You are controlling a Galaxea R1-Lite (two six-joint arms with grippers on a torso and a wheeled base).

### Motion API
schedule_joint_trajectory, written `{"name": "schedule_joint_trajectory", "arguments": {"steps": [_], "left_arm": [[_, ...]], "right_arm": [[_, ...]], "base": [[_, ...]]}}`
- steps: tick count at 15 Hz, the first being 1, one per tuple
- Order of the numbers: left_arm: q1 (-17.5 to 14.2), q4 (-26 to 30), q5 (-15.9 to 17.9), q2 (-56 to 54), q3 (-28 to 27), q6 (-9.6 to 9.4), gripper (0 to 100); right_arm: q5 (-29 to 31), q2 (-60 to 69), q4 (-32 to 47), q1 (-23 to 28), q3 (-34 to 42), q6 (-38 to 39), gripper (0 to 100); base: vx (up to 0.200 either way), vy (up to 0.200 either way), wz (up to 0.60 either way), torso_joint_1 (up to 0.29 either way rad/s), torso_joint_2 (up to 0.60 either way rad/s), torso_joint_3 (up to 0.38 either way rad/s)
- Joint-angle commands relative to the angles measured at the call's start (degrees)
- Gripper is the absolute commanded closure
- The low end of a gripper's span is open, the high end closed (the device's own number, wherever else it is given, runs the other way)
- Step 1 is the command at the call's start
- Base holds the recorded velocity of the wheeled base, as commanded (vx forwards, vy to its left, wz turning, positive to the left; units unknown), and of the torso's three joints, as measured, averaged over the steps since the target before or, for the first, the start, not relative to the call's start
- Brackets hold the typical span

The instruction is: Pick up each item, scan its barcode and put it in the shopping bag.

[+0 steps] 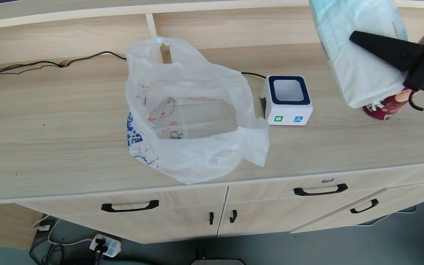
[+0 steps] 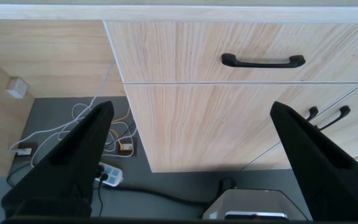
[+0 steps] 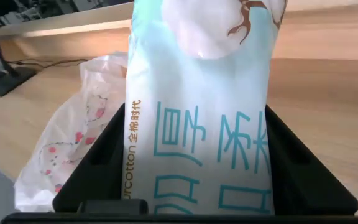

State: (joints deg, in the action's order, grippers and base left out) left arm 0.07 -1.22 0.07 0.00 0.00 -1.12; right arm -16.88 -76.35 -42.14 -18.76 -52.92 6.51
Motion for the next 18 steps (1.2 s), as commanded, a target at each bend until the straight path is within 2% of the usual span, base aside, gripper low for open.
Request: {"name": "schedule_joint_trajectory", "arguments": {"steps": [1, 4, 7, 10, 11, 18], "left_arm": [[0.01, -0.01, 0.01, 0.09, 0.00, -0.02, 0], [0.01, -0.01, 0.01, 0.09, 0.00, -0.02, 0], [0.01, -0.01, 0.01, 0.09, 0.00, -0.02, 0], [0.01, -0.01, 0.01, 0.09, 0.00, -0.02, 0], [0.01, -0.01, 0.01, 0.09, 0.00, -0.02, 0], [0.01, -0.01, 0.01, 0.09, 0.00, -0.11, 0]], "right_arm": [[5.11, -3.37, 2.50, -0.05, -6.23, -5.19, 100], [9.68, -7.41, 2.77, -0.84, -8.25, -11.52, 100], [15.57, -11.54, 2.50, -2.33, -11.59, -12.31, 100], [17.50, -13.74, 1.01, -3.74, -11.94, -12.31, 100], [20.49, -14.35, 1.01, -6.73, -11.59, -11.96, 100], [21.28, -17.96, -3.82, -7.43, -7.02, -9.67, 100]], "base": [[0.000, 0.000, 0.00, 0.000, 0.00, 0.000], [0.000, 0.000, 0.00, 0.000, 0.00, 0.000], [0.000, 0.000, 0.00, 0.000, 0.00, 0.000], [0.000, 0.000, 0.00, 0.000, 0.00, 0.000], [0.000, 0.000, 0.00, 0.000, 0.00, 0.000], [0.000, 0.000, 0.00, 0.000, 0.00, 0.000]]}}
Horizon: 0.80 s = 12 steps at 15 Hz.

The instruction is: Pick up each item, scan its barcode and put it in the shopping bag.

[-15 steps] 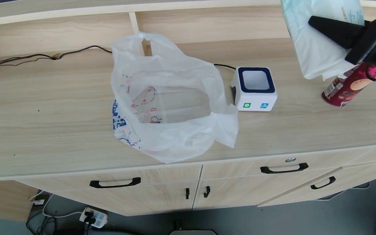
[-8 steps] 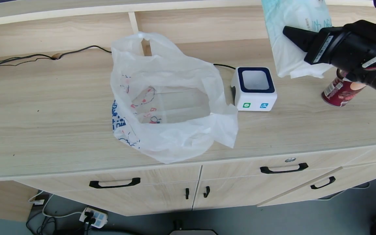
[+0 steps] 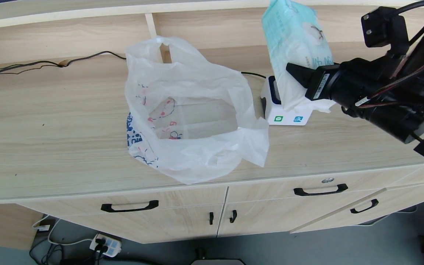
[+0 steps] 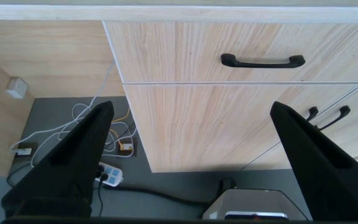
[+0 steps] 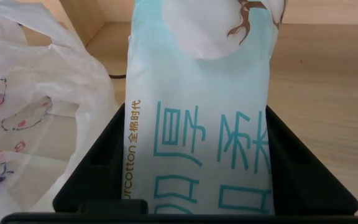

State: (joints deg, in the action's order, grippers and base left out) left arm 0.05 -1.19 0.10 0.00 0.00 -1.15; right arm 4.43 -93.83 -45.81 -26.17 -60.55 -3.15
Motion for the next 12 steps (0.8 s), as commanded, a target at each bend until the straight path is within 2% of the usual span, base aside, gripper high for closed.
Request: {"name": "schedule_joint_trajectory", "arguments": {"steps": [1, 7, 10, 12], "left_arm": [[0.04, -0.04, -0.01, 0.09, 0.00, 0.00, 0], [0.04, -0.04, -0.01, 0.09, 0.00, 0.00, 0], [0.04, -0.04, -0.01, 0.09, 0.00, 0.00, 0], [0.04, -0.04, -0.01, 0.09, 0.00, 0.00, 0]], "right_arm": [[-0.03, -0.56, -0.15, -0.02, 0.35, -0.02, 100], [-0.29, -1.27, -0.33, -0.19, -2.55, 0.33, 100], [0.15, -1.18, -6.92, -1.86, -4.14, 1.91, 100], [0.06, -0.04, -7.54, -6.52, -6.77, 1.91, 100]], "base": [[0.000, 0.000, 0.00, 0.000, 0.00, 0.000], [0.000, 0.000, 0.00, 0.000, 0.00, 0.000], [0.000, 0.000, 0.00, 0.000, 0.00, 0.000], [0.000, 0.000, 0.00, 0.000, 0.00, 0.000]]}}
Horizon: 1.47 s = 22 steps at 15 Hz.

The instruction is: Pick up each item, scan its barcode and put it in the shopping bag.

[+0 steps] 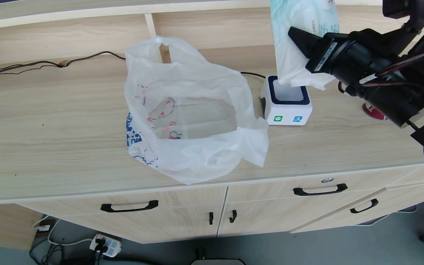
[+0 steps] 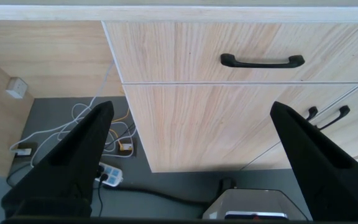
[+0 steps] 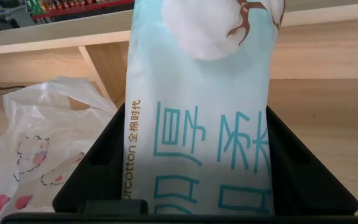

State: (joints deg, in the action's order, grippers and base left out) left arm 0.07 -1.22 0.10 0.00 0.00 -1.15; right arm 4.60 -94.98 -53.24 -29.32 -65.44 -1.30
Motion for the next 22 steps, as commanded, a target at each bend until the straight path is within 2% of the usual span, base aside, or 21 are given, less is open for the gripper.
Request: {"name": "schedule_joint_trajectory", "arguments": {"steps": [1, 4, 5, 11, 14, 17, 20, 22], "left_arm": [[0.01, -0.01, -0.01, 0.09, 0.00, 0.00, 0], [0.01, -0.01, -0.01, 0.09, 0.00, 0.00, 0], [0.01, -0.01, -0.01, 0.09, 0.00, 0.00, 0], [0.01, -0.01, -0.01, 0.09, 0.00, 0.00, 0], [0.01, -0.01, -0.01, 0.09, 0.00, 0.00, 0], [0.01, -0.01, -0.01, 0.09, 0.00, 0.00, 0], [0.01, -0.01, -0.01, 0.09, 0.00, 0.00, 0], [0.01, -0.01, -0.01, 0.09, 0.00, 0.00, 0]], "right_arm": [[0.41, 1.29, -0.20, -4.08, -1.80, -0.28, 100], [0.50, 3.04, -0.29, -2.85, 1.02, -1.07, 100], [0.15, 4.01, -0.29, -2.67, 3.12, -0.80, 100], [0.50, 5.86, -0.20, -2.59, 2.95, -0.98, 100], [1.56, 6.56, -0.11, -4.96, 2.77, -0.63, 100], [1.82, 3.13, -0.38, -10.76, 3.39, 2.10, 100], [2.35, 1.11, -0.90, -11.20, 4.18, 3.77, 100], [4.11, 1.20, -1.08, -12.96, 8.22, 4.12, 100]], "base": [[0.000, 0.000, 0.00, 0.000, 0.00, 0.000], [0.000, 0.000, 0.00, 0.000, 0.00, 0.000], [0.000, 0.000, 0.60, 0.007, 0.00, 0.002], [0.000, 0.000, 0.60, 0.003, 0.00, 0.003], [0.000, 0.000, 0.20, 0.001, 0.00, -0.001], [0.000, 0.000, 0.00, 0.000, 0.00, 0.000], [0.000, 0.000, 0.00, 0.000, 0.00, 0.000], [0.000, 0.000, 0.00, 0.000, 0.00, 0.000]]}}
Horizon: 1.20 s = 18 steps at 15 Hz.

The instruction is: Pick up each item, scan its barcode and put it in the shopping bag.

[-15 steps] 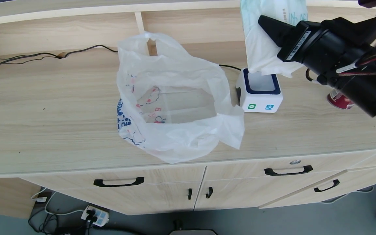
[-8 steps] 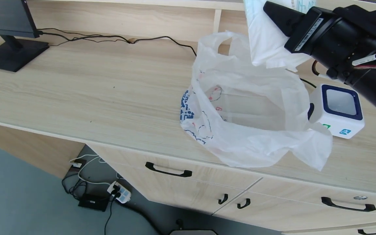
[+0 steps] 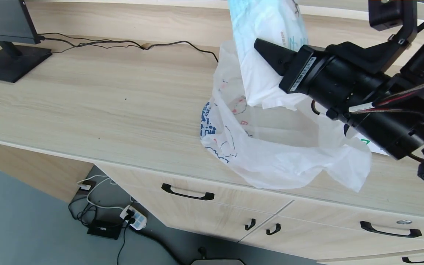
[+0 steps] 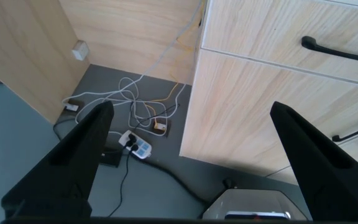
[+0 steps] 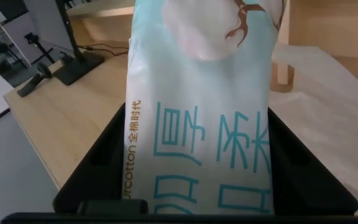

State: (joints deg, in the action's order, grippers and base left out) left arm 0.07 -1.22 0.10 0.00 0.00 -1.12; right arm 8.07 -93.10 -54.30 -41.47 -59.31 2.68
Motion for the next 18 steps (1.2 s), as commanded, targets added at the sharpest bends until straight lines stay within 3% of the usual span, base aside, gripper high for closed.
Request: {"name": "schedule_joint_trajectory", "arguments": {"steps": [1, 7, 12, 18], "left_arm": [[0.01, -0.01, -0.01, 0.09, 0.00, -0.02, 0], [0.01, -0.01, -0.01, 0.09, 0.00, -0.02, 0], [0.01, -0.01, -0.01, 0.09, 0.00, -0.02, 0], [0.01, -0.01, -0.01, 0.09, 0.00, -0.02, 0]], "right_arm": [[0.98, -0.50, -0.20, -0.89, 4.46, 0.22, 100], [1.42, 1.52, -0.90, -0.72, 11.49, -0.05, 100], [5.03, 3.89, -0.90, 0.87, 12.55, -0.05, 100], [5.11, 5.38, -0.90, 1.57, 17.91, -4.18, 100]], "base": [[0.000, 0.000, 0.00, 0.000, 0.00, 0.000], [0.000, 0.000, 0.00, 0.000, 0.00, 0.000], [0.000, 0.000, 0.00, 0.000, 0.00, 0.000], [0.000, 0.000, 0.00, 0.000, 0.00, 0.000]]}}
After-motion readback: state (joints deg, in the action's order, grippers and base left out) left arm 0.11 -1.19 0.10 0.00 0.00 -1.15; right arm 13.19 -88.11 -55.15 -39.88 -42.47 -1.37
